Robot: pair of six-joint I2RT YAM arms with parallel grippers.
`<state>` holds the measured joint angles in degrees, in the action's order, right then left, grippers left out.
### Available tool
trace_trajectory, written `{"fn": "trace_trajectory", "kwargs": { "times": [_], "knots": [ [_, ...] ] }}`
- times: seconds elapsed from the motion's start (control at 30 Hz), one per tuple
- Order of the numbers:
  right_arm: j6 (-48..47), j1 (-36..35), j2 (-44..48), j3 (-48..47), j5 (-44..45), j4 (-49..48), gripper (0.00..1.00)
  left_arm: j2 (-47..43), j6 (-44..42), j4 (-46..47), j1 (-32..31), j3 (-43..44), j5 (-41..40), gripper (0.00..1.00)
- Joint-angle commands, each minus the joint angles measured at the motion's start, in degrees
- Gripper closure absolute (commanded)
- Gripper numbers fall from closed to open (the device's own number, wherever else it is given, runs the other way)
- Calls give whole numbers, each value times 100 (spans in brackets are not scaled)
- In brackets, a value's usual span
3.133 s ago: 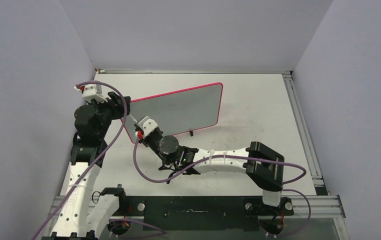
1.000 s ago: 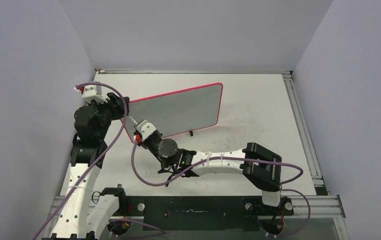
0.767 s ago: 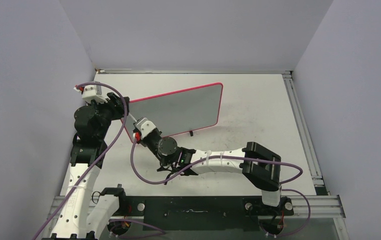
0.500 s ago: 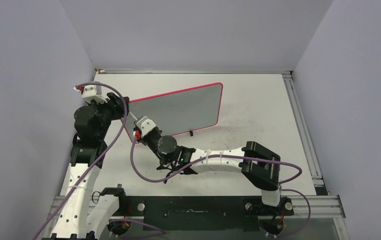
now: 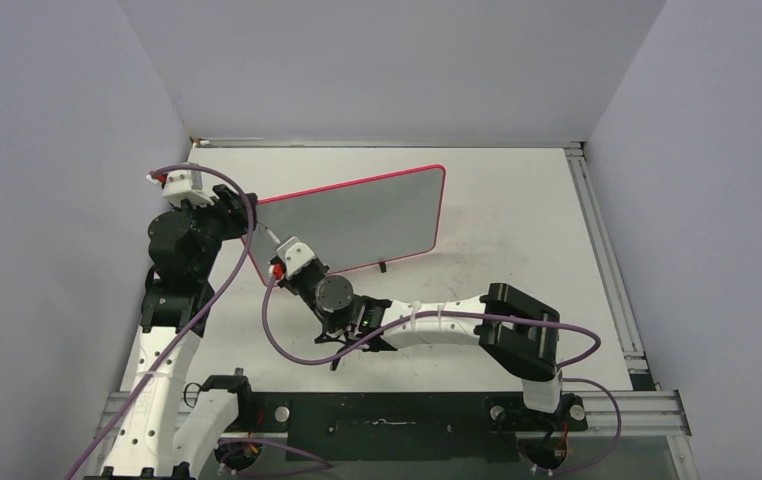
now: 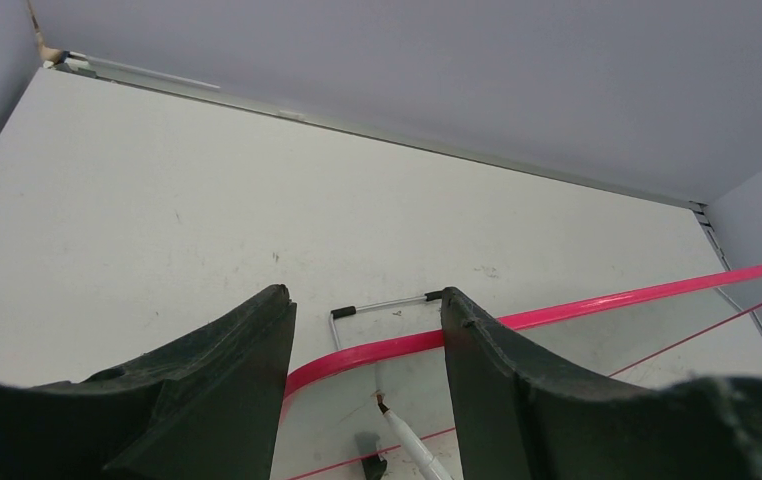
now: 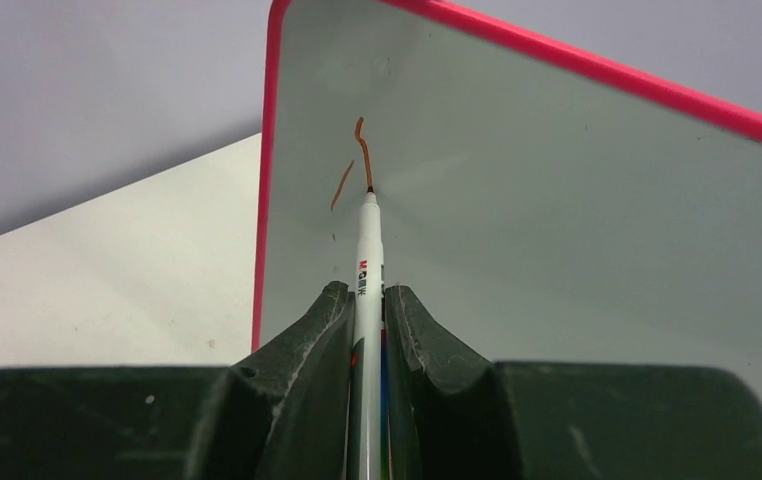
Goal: Write a sentence on the whiteboard
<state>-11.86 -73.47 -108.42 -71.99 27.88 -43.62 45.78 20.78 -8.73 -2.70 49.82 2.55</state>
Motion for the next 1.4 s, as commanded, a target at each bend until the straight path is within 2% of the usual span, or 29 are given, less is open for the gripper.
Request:
{"fn": "trace_trajectory", "kwargs": {
  "times": [0.0, 0.53, 0.97, 1.37],
  "knots": [
    [127, 79, 234, 104, 255, -168, 95, -69, -82, -49, -29, -43, -9, 47],
    [87, 81, -49, -252, -253, 32, 95, -69, -75, -32, -29, -52, 0, 47],
    [96, 85, -205, -449, -257, 125, 95, -69, -68, -41, -38, -52, -9, 47],
    [225, 79, -253, -250, -99, 142, 95, -79, -74, -41, -38, -52, -20, 47]
  ]
}}
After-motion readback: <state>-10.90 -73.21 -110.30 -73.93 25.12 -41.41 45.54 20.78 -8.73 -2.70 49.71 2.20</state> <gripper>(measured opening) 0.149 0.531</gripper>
